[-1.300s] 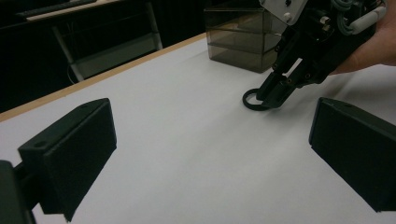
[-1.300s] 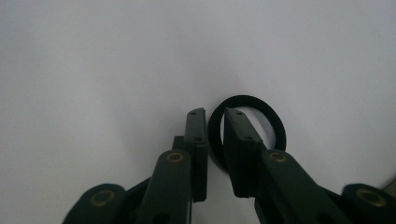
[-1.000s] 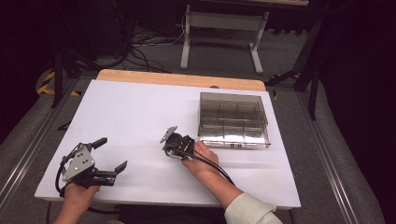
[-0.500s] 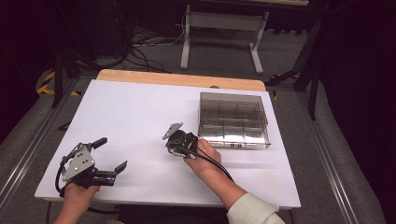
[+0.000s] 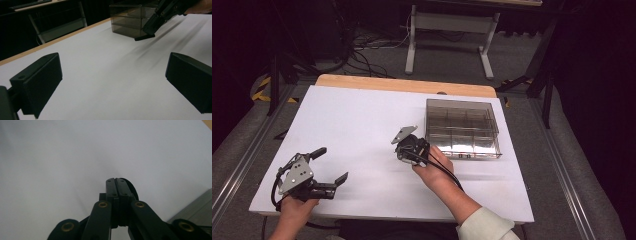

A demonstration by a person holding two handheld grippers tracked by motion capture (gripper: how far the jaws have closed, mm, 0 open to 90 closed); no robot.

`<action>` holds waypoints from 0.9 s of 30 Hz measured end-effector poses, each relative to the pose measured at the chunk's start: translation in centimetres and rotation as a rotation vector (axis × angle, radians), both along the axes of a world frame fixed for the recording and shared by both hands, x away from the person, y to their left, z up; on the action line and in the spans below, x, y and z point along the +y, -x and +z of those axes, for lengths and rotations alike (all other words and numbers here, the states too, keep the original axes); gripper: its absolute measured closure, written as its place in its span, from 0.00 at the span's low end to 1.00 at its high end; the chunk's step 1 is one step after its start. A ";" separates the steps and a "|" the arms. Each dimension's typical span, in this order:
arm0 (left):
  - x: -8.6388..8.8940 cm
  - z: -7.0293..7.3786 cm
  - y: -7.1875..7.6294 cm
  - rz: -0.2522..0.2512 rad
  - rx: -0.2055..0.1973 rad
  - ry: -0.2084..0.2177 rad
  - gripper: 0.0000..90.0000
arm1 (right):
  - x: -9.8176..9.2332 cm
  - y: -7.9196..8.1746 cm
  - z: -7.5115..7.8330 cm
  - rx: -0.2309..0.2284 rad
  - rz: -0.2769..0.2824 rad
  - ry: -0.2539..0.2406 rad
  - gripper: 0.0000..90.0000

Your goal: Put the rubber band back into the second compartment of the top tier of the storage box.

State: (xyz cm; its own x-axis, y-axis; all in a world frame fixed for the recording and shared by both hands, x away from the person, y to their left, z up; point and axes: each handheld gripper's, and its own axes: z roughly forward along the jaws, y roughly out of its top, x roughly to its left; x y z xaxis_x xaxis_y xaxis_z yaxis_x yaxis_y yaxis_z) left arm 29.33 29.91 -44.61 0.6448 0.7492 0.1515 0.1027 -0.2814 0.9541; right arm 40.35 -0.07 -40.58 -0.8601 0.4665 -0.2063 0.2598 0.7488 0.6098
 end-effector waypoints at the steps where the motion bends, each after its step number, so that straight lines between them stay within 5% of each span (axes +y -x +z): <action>1: 0.0 0.0 0.0 0.000 0.000 0.000 0.02 | -0.1 0.0 0.2 -0.001 0.000 -0.007 1.00; 27: 0.0 0.0 0.0 0.002 -0.001 -0.001 0.02 | -2.1 0.8 2.8 -0.027 0.014 -0.085 1.00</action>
State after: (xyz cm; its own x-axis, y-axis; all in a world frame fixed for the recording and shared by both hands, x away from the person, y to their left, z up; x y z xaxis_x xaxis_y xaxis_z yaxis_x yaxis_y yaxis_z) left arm 29.36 29.88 -44.63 0.6431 0.7504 0.1530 0.1020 -0.2819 0.9540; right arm 39.54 -2.16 -37.77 -0.8611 0.4715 -0.1901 0.2323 0.6975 0.6779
